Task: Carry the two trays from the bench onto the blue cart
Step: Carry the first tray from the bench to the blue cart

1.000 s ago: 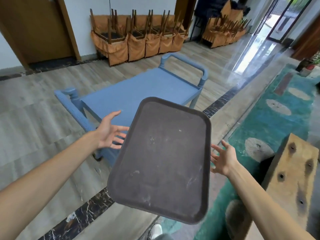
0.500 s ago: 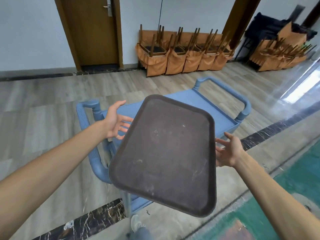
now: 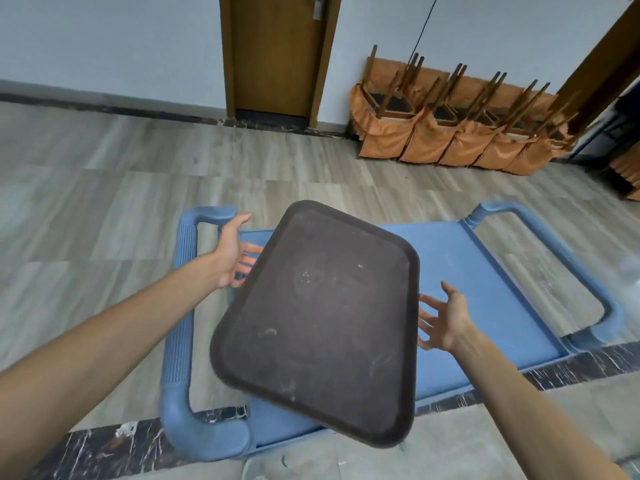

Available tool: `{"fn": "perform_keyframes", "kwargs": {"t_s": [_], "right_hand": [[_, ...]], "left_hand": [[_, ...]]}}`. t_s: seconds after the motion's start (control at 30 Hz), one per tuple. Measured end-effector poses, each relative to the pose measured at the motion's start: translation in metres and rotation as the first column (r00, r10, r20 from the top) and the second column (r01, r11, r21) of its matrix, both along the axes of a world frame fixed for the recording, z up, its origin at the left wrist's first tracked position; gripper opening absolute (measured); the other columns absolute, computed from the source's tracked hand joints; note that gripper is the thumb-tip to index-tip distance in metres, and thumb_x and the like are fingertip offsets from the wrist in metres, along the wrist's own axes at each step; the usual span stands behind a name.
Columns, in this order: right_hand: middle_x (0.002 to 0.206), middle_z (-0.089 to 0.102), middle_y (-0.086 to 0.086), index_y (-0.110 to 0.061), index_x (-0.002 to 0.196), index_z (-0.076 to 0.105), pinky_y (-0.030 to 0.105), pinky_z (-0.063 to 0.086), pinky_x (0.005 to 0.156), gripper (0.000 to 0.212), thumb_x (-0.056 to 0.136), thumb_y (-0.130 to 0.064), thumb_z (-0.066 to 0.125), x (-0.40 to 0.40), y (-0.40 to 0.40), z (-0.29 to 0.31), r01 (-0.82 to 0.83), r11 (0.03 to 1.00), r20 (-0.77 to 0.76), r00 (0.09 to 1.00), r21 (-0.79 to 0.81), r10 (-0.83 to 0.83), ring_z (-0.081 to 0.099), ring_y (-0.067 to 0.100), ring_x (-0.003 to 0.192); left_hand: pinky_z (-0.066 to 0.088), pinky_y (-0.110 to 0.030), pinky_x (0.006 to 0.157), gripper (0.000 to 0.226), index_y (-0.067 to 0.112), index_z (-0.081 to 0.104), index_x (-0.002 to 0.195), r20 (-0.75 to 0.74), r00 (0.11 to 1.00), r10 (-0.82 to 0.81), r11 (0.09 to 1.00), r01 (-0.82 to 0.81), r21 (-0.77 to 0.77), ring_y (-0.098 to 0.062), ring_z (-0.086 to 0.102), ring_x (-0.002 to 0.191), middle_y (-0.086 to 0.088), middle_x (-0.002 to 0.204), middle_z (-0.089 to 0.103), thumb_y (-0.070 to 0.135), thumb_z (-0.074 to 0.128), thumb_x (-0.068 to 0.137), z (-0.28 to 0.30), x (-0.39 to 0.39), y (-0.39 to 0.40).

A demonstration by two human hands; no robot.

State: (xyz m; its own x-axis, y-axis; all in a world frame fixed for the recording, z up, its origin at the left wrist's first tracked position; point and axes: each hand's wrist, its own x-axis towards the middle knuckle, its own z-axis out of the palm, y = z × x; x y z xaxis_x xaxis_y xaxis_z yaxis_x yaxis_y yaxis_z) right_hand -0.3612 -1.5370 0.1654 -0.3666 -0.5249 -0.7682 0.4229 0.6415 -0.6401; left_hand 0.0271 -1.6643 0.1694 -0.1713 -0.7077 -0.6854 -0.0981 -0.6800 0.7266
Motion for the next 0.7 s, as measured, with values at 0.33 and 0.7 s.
{"fn": "perform_keyframes", "kwargs": {"t_s": [0.33, 0.7], "right_hand": [[0.121, 0.067, 0.008, -0.02, 0.121, 0.07, 0.053, 0.045, 0.085, 0.081, 0.085, -0.082, 0.031, 0.011, -0.062, -0.053, -0.119, 0.991, 0.04, 0.992, 0.059, 0.117, 0.059, 0.025, 0.108], [0.12, 0.069, 0.011, -0.021, 0.121, 0.072, 0.052, 0.049, 0.078, 0.084, 0.086, -0.084, 0.03, 0.0, -0.09, -0.084, -0.241, 0.967, 0.113, 0.966, 0.086, 0.231, 0.061, 0.029, 0.108]], "left_hand": [[0.041, -0.041, 0.09, 0.114, 0.005, 0.069, 0.111, 0.095, 0.957, 0.274, 0.932, -0.289, 0.218, -0.022, 0.045, 0.078, -0.007, 0.088, 0.051, 0.096, 0.019, 0.065, -0.039, 0.018, -0.001], [0.043, -0.054, 0.088, 0.112, 0.005, 0.069, 0.111, 0.207, 0.919, 0.334, 0.879, -0.383, 0.282, -0.035, 0.058, 0.109, -0.019, 0.118, 0.065, 0.094, 0.016, 0.069, -0.06, 0.022, 0.003]]}}
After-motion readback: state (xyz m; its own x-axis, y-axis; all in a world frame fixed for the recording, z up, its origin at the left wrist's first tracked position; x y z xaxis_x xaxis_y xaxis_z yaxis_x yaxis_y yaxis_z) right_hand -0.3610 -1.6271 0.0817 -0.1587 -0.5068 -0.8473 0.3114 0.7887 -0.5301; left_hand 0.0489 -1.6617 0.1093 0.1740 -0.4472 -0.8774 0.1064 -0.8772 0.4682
